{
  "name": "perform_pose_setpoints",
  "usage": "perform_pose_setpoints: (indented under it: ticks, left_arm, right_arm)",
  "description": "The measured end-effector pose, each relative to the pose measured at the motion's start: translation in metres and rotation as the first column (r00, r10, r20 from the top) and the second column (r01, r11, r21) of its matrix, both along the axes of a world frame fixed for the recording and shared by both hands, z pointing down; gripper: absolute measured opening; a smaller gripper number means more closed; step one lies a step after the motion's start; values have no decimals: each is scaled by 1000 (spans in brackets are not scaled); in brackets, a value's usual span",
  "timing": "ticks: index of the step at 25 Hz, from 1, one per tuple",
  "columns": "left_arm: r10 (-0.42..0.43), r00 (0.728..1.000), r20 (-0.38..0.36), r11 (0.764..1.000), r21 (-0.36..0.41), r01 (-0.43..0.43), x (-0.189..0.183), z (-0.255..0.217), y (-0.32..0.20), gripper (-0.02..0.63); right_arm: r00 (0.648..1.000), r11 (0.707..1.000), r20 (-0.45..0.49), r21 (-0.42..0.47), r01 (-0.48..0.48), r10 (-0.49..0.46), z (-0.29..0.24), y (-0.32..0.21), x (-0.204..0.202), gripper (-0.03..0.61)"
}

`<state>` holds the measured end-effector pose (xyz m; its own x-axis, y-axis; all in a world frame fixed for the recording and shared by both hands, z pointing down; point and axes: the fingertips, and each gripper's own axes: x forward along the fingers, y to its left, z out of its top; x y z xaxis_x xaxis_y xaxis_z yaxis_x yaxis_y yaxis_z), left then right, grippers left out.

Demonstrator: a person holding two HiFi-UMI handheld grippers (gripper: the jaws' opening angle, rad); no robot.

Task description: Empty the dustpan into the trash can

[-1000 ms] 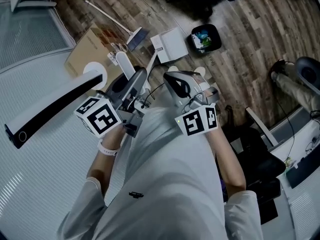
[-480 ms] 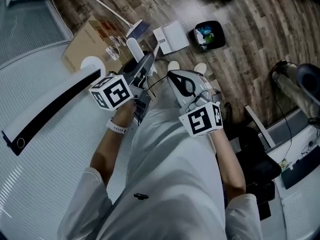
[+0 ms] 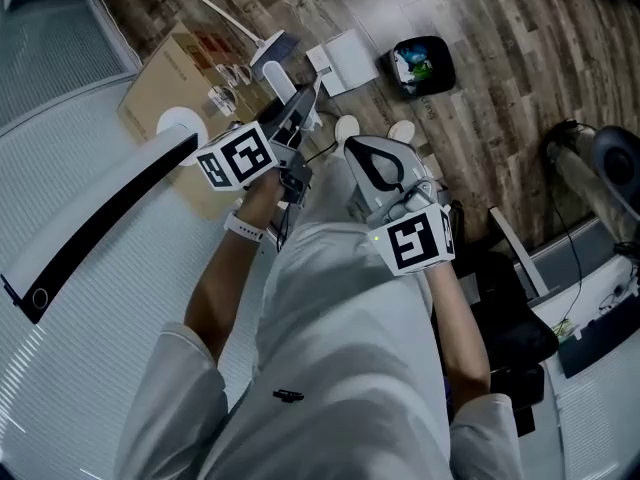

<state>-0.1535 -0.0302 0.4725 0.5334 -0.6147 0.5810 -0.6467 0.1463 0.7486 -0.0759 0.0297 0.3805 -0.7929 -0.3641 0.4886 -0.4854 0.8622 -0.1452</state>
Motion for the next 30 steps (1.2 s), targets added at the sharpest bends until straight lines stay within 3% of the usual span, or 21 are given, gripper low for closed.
perform_pose_setpoints:
  ticks: [8,14,21,30]
  left_arm:
    - [3,1000,-9,999,-33,-3,2,27,-16,95]
    - [-14,1000,6,1000,-16,14,-6,32,-24,100]
    - [5,996,90,1000,-12,-3,-13,35,-31,119]
    - [-25,985,171,1000,-13,27,-25,33,-22,199]
  right_arm:
    - [1000,1000,1,-17,-13,13,6,-10,-1,18]
    - [1000,1000,2,-16,-13,13,12,-13,1,18]
    - [1000,1000,6,-14,-18,18,11,-19,4,18]
    - [1000,1000,9,-2,-30,30,6,-18,13,17]
